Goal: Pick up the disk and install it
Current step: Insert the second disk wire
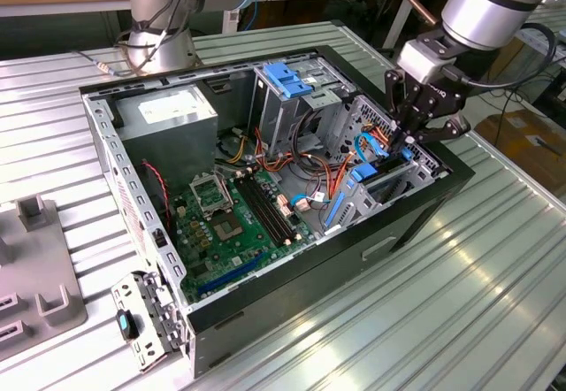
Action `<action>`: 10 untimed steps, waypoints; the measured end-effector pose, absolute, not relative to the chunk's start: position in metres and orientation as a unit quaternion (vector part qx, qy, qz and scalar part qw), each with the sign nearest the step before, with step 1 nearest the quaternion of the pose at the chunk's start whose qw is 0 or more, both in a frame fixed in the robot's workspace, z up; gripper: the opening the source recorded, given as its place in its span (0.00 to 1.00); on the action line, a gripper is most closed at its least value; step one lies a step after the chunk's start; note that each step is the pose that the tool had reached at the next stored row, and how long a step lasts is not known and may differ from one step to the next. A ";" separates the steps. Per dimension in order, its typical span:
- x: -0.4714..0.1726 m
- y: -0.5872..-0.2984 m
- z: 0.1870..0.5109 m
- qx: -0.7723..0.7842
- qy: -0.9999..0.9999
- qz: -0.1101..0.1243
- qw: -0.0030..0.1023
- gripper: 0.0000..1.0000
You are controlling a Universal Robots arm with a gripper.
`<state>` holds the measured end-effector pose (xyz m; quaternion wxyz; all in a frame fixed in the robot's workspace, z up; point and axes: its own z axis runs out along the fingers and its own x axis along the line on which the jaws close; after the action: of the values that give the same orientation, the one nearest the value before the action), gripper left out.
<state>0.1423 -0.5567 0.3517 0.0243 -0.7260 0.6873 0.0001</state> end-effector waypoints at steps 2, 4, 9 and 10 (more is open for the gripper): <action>0.141 -0.557 0.351 -0.726 0.687 0.000 0.024 0.16; 0.141 -0.557 0.351 -0.726 0.687 0.000 0.024 0.16; 0.141 -0.560 0.351 -0.726 0.687 0.000 0.024 0.16; 0.141 -0.560 0.350 -0.726 0.687 0.000 0.024 0.16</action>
<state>0.1409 -0.5597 0.3504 0.0243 -0.7259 0.6874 0.0001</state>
